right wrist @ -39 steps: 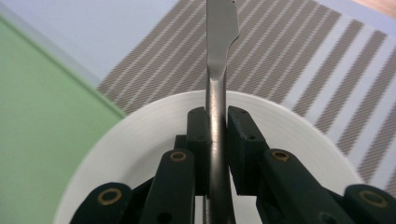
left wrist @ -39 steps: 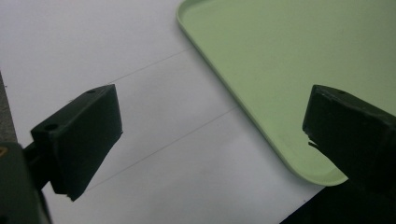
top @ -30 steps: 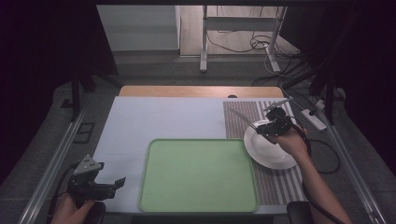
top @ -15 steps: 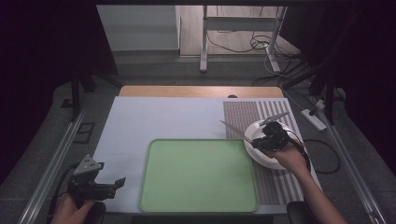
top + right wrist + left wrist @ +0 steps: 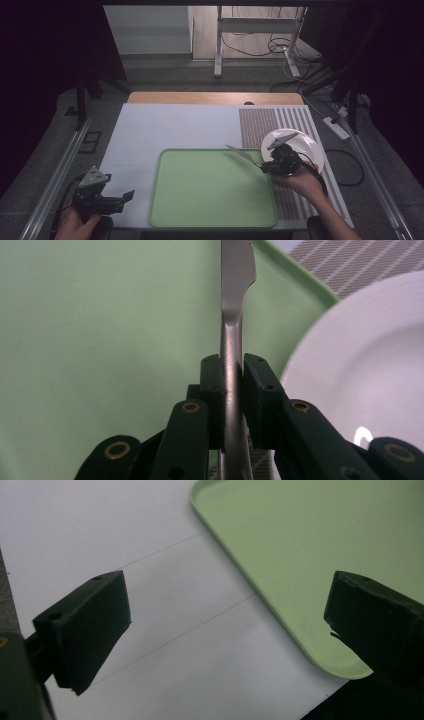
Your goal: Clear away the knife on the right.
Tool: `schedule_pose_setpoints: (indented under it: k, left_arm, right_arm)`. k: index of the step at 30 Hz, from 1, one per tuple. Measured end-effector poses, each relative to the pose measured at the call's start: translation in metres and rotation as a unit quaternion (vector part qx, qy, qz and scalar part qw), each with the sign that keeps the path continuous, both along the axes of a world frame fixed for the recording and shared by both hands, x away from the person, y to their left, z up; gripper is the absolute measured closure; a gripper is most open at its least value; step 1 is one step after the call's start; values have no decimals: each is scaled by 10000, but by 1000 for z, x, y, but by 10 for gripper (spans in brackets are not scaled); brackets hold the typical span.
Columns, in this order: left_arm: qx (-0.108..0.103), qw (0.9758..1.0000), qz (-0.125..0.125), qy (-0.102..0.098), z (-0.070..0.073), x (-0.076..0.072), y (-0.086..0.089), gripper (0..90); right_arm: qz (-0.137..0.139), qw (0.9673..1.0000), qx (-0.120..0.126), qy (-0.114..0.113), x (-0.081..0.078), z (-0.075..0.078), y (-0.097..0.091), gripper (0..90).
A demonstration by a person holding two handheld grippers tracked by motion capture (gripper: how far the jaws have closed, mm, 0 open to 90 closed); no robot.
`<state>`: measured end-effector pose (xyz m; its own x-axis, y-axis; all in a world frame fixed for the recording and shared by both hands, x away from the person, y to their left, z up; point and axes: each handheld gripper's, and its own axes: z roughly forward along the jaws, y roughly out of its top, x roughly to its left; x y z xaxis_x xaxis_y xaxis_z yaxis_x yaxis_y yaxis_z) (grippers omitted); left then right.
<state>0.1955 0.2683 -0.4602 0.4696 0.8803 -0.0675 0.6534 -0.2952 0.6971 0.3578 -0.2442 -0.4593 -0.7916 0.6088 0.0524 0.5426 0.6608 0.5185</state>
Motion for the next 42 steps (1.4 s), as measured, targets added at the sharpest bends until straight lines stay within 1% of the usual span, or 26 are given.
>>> schedule_pose_setpoints:
  k: [5,9,14,18,20,22,23,24,25,26,27,28,29,30,31,33,34,35,37,40,41,42]
  left_arm:
    - [15,10000,-10,-8,0,0,0,48]
    - [25,10000,-15,-11,0,0,0,48]
    - [29,10000,-21,-11,0,0,-1,48]
    - [34,10000,-19,-13,0,0,-1,48]
    - [44,10000,-26,-10,0,0,-1,48]
    - [41,10000,-24,-14,0,0,-1,48]
    - [45,10000,-29,-14,0,0,-1,48]
    - [44,10000,-26,-13,0,0,-1,48]
    - [49,10000,-29,-10,0,0,-1,48]
    - [49,10000,-30,-10,0,0,-1,48]
    - [48,10000,-28,-6,0,0,-1,49]
    - [51,10000,-26,-4,0,0,-1,48]
    - [52,10000,-27,-3,0,0,-1,48]
    - [54,10000,-28,-5,0,0,-1,49]
    - [59,10000,-28,-7,0,0,-1,48]
    - [60,10000,-28,-6,0,0,-1,48]
    - [59,10000,-27,-4,0,0,-1,48]
    - [57,10000,-27,1,0,0,-1,48]
    - [54,10000,-29,2,0,0,-1,49]
    - [46,10000,-28,-2,0,0,-1,48]
    - [50,10000,-29,0,0,0,-1,48]
    - [55,10000,-30,3,0,0,-1,48]
  right_arm:
    - [188,9998,-39,42,-12,-3,13,804]
    - [392,9991,-145,107,-21,-7,25,804]
    - [618,9972,-309,283,-29,-16,42,804]
    - [821,9943,-543,417,-34,-24,52,803]
    - [951,9921,-641,513,-37,-28,57,802]
    - [1109,9887,-847,543,-40,-33,61,799]
    - [1214,9864,-948,569,-41,-36,64,794]
    - [1262,9861,-955,514,-43,-35,65,791]
    - [1275,9862,-919,523,-42,-33,65,784]
    - [1262,9873,-801,530,-42,-32,65,779]
    - [1305,9871,-737,560,-41,-30,65,796]
    - [1414,9861,-685,544,-40,-27,65,853]
    - [1485,9854,-702,456,-40,-26,66,898]
    - [1577,9840,-733,381,-40,-24,69,900]
    - [1613,9835,-745,337,-40,-23,72,900]
    - [1677,9829,-688,320,-38,-22,81,900]
    - [1733,9820,-686,318,-37,-22,87,900]
    - [1768,9814,-683,296,-37,-23,93,900]
    - [1885,9791,-678,350,-35,-27,105,900]
    - [2005,9764,-730,347,-33,-32,116,900]
    - [2078,9745,-768,347,-32,-35,120,900]
    - [2108,9736,-816,329,-31,-36,123,900]
